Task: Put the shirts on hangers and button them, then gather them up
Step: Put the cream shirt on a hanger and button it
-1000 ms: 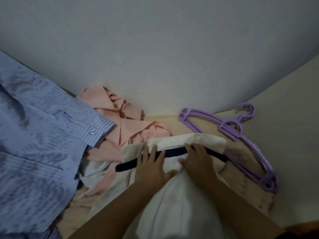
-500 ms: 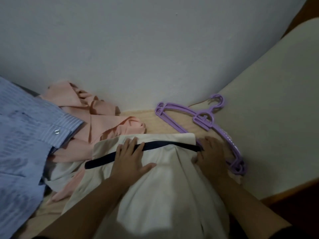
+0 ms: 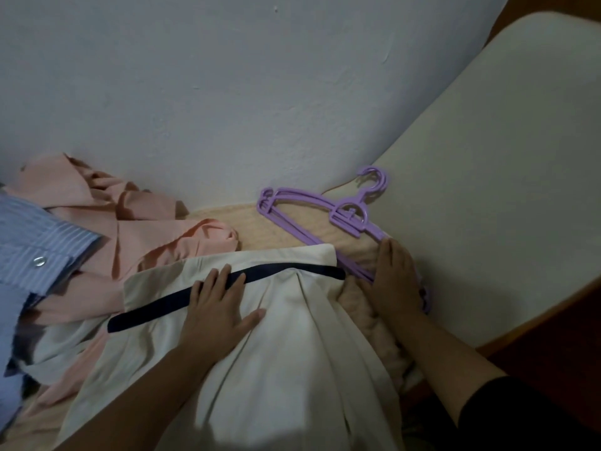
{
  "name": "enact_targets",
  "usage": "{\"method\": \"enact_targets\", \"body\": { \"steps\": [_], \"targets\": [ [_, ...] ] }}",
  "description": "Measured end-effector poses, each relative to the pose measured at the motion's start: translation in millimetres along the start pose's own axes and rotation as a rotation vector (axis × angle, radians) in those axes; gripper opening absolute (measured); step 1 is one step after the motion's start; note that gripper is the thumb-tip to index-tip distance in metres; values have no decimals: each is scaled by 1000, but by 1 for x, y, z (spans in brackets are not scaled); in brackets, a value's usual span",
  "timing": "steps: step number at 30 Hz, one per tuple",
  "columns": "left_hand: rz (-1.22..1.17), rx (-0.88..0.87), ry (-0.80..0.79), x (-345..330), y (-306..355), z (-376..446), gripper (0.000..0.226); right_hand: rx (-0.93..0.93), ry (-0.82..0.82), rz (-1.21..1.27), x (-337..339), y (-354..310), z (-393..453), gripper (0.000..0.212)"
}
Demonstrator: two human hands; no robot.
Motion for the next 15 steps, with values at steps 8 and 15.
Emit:
{"method": "enact_targets", "body": {
  "steps": [8, 15],
  "targets": [
    [2, -15, -51, 5, -4, -3, 102, -30, 62, 42, 4, -1, 7, 72],
    [-33, -23, -92, 18, -6, -11, 118, -7, 5, -101, 7, -1, 10, 65]
  ]
}}
Point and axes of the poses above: each hand's wrist, its own z-axis towards the middle knuckle, its own x-axis out of the back of the hand, y = z × x, the point moved 4 cm from there along z, towards the middle knuckle, and after that the axes turned 13 degrees about z, right-handed, at the moved point
